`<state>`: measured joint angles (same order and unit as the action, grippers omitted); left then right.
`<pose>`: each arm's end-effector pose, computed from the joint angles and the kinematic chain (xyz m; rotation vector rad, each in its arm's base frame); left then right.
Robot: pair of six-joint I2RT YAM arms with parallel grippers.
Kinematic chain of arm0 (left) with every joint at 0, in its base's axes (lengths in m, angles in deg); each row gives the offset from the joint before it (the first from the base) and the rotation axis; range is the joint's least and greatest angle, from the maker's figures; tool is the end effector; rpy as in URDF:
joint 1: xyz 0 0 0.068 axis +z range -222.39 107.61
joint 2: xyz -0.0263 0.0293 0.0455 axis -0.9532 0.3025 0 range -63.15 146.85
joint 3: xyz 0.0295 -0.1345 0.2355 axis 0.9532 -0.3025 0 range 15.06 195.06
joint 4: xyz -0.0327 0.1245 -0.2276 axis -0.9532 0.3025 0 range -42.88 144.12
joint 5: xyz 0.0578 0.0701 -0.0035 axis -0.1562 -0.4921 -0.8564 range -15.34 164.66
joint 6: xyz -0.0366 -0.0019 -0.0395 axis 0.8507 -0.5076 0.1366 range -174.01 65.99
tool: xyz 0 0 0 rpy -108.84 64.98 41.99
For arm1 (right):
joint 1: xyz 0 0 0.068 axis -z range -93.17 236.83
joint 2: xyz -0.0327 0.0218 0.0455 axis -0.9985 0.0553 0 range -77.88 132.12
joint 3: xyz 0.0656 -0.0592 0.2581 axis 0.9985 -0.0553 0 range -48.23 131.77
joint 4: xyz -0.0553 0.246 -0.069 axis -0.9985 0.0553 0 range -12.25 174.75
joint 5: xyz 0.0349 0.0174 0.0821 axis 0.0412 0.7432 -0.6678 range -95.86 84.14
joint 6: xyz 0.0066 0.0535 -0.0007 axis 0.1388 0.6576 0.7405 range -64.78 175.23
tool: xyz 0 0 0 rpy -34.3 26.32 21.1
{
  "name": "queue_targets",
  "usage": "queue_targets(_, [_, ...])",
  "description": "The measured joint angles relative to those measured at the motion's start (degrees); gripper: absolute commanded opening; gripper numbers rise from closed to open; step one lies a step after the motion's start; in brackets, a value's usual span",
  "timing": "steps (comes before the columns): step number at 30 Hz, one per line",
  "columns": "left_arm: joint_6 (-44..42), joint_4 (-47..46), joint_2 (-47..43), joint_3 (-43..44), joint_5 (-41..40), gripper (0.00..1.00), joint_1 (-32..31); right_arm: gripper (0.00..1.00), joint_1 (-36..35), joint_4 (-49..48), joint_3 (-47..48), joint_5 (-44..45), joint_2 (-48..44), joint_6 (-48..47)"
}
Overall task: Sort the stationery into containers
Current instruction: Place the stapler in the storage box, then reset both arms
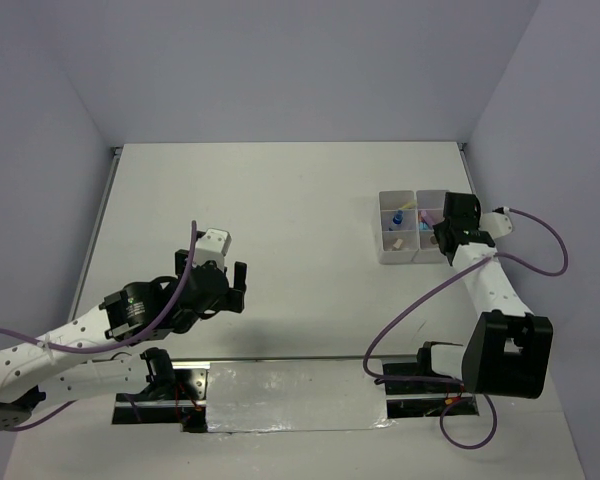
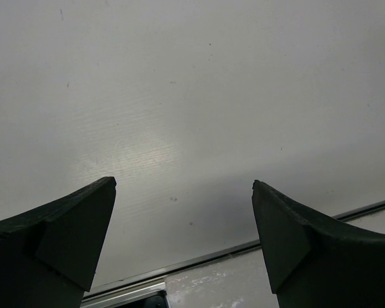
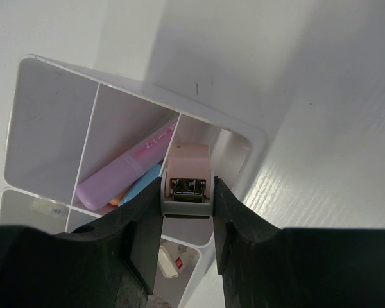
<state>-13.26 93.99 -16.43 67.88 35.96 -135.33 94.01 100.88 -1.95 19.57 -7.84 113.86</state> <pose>0.0896 -0.1263 0.3249 0.0723 2.1187 -0.3000 0.2468 -0.0465 0.2404 1.4109 1.8058 -0.0726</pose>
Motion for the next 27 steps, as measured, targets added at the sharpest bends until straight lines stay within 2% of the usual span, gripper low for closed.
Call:
queue_targets(3, [0.0,0.0,-0.1,0.0,0.0,0.99,0.0,0.3,0.0,0.0,0.0,-0.7,0.7,-0.2])
queue_targets(5, [0.0,0.0,-0.1,0.0,0.0,0.99,0.0,0.42,0.0,0.1,0.0,-1.0,0.8,-0.3])
queue_targets(6, [0.0,0.0,-0.1,0.0,0.0,0.99,0.0,0.42,0.0,0.1,0.0,-1.1,0.8,-0.4])
queue_targets(12, [0.0,0.1,-0.1,0.0,0.0,0.99,0.0,0.67,0.0,0.0,0.0,-1.7,0.7,-1.1])
queue_targets(19, [0.1,0.3,-0.1,0.0,-0.1,0.99,0.0,0.74,0.0,0.2,0.3,-2.5,-0.9,-2.3])
queue_targets(22, [0.9,1.1,0.0,0.0,-1.7,0.99,0.0,0.86,0.0,0.0,0.4,-5.3,-4.0,-6.4])
queue_targets(23, [1.7,1.8,0.1,0.2,-2.8,0.99,0.0,0.99,0.0,-0.4,0.4,-6.9,-5.9,-8.9])
queue_targets(27, [4.2,5.9,1.9,4.2,-7.1,0.99,1.7,1.0,-0.3,-2.7,0.8,-14.4,-15.2,-19.8])
